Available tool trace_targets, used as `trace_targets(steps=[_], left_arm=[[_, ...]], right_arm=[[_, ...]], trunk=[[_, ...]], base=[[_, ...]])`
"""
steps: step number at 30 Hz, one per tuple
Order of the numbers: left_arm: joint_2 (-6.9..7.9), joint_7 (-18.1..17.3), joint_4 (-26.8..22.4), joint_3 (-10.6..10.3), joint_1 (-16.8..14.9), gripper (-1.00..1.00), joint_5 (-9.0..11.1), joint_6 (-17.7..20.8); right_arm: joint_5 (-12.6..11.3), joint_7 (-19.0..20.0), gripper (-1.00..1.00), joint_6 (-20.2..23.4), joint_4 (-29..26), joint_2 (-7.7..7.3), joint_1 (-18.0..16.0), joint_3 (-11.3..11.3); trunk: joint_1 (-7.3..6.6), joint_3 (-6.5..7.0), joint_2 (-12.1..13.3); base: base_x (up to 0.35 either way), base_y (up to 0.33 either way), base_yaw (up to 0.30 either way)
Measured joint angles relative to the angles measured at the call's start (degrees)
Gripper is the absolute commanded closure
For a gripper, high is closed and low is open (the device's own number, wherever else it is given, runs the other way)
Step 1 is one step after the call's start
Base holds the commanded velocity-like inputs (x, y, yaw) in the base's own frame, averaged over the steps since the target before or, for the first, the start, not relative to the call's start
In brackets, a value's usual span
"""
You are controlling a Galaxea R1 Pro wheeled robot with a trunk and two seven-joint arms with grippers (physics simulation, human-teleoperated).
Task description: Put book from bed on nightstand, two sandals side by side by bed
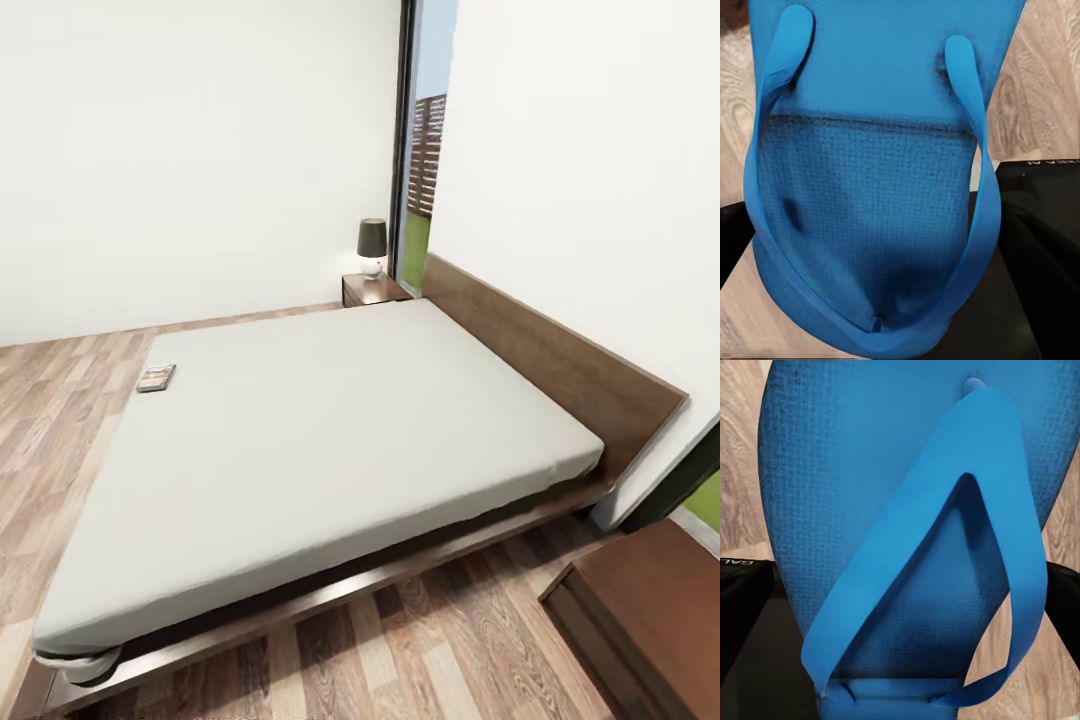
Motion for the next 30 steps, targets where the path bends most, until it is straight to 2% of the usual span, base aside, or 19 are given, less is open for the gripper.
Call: trace_targets(steps=[15, 30], left_arm=[[0.0, 0.05, 0.01, -0.01, -0.01, 1.0, -0.01, 0.0], [0.0, 0.04, 0.01, 0.0, 0.0, 1.0, -0.02, 0.0]], right_arm=[[0.01, 0.02, 1.0, 0.0, 0.01, 0.02, 0.0, 0.01], [0.01, 0.08, 1.0, 0.0, 0.05, 0.19, 0.0, 0.01]], trunk=[[0.0, 0.13, 0.0], [0.0, 1.38, 0.0]], base=[[0.0, 0.0, 0.045], [0.0, 0.0, 0.0]])
